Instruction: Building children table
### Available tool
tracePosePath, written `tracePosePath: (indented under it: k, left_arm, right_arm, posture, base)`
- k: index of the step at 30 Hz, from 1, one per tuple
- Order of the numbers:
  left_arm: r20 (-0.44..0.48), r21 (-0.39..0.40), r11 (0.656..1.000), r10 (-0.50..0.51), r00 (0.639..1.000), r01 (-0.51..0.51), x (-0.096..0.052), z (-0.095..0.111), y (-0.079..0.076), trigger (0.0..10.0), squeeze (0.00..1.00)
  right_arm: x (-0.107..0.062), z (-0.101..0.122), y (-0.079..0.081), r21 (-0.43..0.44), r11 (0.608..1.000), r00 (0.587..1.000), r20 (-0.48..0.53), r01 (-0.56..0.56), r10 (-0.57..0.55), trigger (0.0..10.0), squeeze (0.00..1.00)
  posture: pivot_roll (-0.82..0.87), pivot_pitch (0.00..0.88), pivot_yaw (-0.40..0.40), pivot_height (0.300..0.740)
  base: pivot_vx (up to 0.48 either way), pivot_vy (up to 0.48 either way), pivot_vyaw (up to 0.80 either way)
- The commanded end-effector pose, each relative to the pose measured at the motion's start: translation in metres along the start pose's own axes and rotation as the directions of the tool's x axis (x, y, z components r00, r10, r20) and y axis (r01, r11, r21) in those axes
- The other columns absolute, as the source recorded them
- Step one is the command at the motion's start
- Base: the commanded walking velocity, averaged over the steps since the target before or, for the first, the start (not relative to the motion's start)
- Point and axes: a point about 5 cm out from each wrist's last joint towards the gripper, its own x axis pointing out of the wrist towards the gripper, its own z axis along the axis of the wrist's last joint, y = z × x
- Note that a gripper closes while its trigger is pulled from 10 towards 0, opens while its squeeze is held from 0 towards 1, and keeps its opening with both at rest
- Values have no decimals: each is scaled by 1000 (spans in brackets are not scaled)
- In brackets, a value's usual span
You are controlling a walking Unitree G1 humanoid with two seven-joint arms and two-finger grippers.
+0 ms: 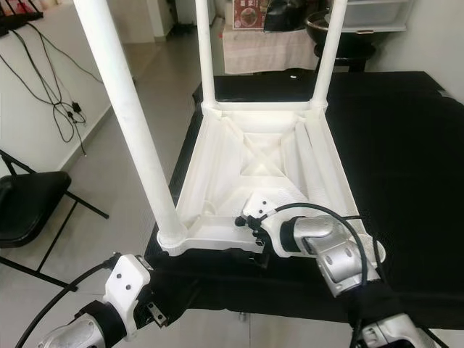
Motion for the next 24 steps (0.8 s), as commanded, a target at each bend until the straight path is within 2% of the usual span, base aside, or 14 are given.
tracePosePath:
  k: [1, 7, 11, 13, 14, 17, 18, 21, 22, 24]
  left_arm:
    - [-40, 12, 1000, 2, 999, -2, -1, -6, 1, 10000, 0]
    - [-38, 14, 1000, 7, 999, -6, -1, -6, 1, 10000, 0]
    - [-34, 18, 1000, 9, 999, -9, 0, -5, 1, 10000, 0]
    - [-31, 20, 1000, 11, 999, -11, 1, -5, 2, 10000, 0]
    - [-31, 20, 1000, 11, 999, -11, 1, -5, 2, 10000, 0]
    - [-13, 24, 1000, 16, 1000, -15, 4, -1, 4, 10000, 0]
    - [-13, 24, 1000, 16, 1000, -15, 4, -1, 4, 10000, 0]
    - [3, 27, 1000, 14, 1000, -14, 7, 2, 6, 10000, 0]
    - [3, 27, 1000, 14, 1000, -14, 7, 2, 6, 10000, 0]
    - [14, 28, 1000, 12, 1000, -12, 8, 4, 7, 10000, 0]
  right_arm:
    - [0, 4, -8, -10, 994, 994, 15, 105, -105, 10000, 0]
    - [4, 12, -13, -22, 989, 988, 62, 144, -143, 10000, 0]
    - [0, 15, -10, -35, 994, 991, 94, 103, -100, 10000, 0]
    - [-7, 22, -5, -49, 997, 986, 159, 53, -44, 10000, 0]
    - [-7, 22, -5, -49, 997, 986, 159, 53, -44, 10000, 0]
    - [-36, 28, 6, -86, 990, 959, 250, -112, 130, 10000, 0]
    - [-36, 28, 6, -86, 990, 959, 250, -112, 130, 10000, 0]
    - [-58, 34, 2, -88, 986, 938, 307, -143, 163, 10000, 0]
    - [-58, 34, 2, -88, 986, 938, 307, -143, 163, 10000, 0]
    - [-71, 38, -4, -90, 989, 929, 342, -114, 138, 10000, 0]
  posture:
    - [-76, 89, 66, 740]
    - [-78, 87, 62, 740]
    - [-78, 86, 60, 740]
    - [-81, 87, 62, 740]
    - [-81, 87, 62, 740]
    - [-88, 86, 65, 740]
    - [-88, 86, 65, 740]
    - [-92, 85, 67, 740]
    - [-92, 85, 67, 740]
    - [-96, 84, 70, 740]
  base:
    - [0, 0, 0]
    - [0, 0, 0]
    - [0, 0, 0]
    - [0, 0, 0]
    - [0, 0, 0]
    - [0, 0, 0]
    - [0, 0, 0]
    - [0, 0, 0]
    - [0, 0, 0]
    - [0, 0, 0]
